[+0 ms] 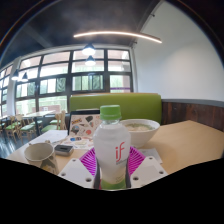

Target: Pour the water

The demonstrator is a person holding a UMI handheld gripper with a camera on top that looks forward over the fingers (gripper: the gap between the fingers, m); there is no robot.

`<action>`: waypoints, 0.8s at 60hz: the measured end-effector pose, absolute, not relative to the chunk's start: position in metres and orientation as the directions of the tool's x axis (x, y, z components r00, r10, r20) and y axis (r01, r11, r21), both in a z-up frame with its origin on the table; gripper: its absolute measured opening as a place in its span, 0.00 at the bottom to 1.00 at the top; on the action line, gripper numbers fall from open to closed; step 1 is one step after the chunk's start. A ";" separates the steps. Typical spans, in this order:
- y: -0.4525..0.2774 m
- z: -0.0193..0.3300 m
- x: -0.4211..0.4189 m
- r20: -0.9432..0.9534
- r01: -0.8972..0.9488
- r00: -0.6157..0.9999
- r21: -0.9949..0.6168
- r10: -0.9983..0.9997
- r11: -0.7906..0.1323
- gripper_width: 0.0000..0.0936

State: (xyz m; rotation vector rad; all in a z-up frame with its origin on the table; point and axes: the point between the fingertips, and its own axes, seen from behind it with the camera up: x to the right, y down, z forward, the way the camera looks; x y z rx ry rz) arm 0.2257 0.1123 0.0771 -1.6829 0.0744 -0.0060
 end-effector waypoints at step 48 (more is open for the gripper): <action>-0.026 0.110 0.206 0.052 0.031 0.993 -0.981 -0.105 -0.192 0.87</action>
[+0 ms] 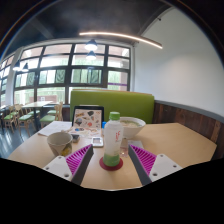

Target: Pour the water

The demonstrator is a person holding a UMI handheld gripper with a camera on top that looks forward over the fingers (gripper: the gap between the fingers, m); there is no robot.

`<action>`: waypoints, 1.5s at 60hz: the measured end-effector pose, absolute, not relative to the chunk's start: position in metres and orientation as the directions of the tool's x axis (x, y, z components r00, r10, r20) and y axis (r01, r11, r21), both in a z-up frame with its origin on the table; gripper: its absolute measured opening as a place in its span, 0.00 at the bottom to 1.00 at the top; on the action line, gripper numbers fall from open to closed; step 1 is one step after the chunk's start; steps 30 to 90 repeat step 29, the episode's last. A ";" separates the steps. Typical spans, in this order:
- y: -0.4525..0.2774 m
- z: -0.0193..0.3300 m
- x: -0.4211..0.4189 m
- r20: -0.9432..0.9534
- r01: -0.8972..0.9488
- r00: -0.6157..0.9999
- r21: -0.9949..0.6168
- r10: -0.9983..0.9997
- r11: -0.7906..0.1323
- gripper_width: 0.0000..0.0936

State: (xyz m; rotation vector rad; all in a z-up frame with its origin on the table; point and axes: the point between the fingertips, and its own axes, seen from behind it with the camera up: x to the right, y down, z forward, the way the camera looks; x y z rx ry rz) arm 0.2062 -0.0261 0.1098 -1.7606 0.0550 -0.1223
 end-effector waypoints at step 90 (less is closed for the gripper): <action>-0.197 0.119 0.147 0.041 0.026 0.996 -0.981 -0.074 -0.192 0.87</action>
